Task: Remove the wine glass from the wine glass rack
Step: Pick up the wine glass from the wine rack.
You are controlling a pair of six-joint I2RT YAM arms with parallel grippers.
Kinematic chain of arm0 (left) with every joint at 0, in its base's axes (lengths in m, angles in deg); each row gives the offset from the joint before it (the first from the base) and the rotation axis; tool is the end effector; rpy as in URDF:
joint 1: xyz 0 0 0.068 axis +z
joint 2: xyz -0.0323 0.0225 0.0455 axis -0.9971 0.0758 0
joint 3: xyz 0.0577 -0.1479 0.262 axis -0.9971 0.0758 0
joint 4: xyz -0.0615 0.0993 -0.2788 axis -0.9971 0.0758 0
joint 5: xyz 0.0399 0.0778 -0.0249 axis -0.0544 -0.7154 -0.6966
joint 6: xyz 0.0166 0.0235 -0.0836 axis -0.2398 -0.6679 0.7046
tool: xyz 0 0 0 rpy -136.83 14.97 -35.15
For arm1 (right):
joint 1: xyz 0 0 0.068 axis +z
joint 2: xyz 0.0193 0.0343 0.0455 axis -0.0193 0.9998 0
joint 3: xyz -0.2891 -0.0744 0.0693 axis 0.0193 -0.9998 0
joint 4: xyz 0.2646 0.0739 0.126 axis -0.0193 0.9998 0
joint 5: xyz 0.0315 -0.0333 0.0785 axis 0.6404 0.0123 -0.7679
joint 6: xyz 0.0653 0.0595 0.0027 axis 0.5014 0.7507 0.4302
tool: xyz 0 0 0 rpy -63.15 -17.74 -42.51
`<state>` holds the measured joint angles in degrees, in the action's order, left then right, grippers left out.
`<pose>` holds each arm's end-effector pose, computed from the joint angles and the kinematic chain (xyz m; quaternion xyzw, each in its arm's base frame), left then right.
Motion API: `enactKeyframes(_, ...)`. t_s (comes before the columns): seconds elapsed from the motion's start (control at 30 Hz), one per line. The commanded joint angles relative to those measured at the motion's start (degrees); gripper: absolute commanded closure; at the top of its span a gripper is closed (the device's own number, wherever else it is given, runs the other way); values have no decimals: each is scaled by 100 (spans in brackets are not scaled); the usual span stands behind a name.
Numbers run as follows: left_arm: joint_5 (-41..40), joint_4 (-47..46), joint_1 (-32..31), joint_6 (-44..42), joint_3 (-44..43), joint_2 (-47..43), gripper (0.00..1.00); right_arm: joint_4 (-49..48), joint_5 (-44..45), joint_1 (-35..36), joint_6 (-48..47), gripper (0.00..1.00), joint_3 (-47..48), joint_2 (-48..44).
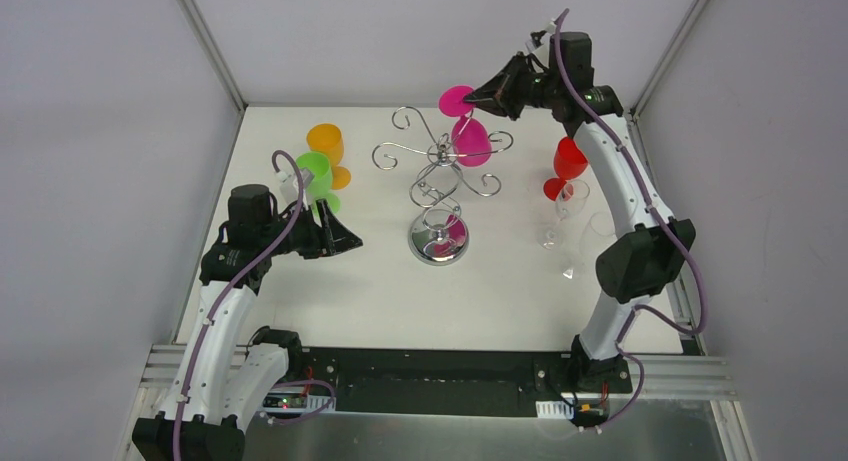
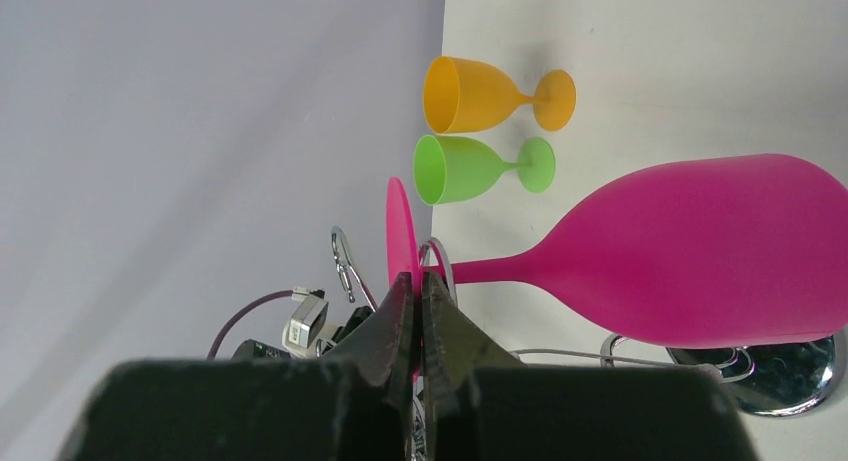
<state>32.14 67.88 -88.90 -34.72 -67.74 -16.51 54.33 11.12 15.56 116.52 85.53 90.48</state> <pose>0.2063 -0.0652 0.3252 0.0445 0.8234 -0.4146 0.3849 0.4624 0.1874 0.4604 -0.0317 0.7953 0.4816 0.3669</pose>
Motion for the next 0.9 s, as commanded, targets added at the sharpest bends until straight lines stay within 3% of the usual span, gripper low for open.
enactKeyframes(0.0, 17, -113, 70, -182, 14, -96, 42, -437, 163, -95, 237, 100, -74, -440)
enactKeyframes(0.87, -90, -84, 69, -184, 14, -113, 42, -1164, -571, -70, 477, 100, -1173, -1193)
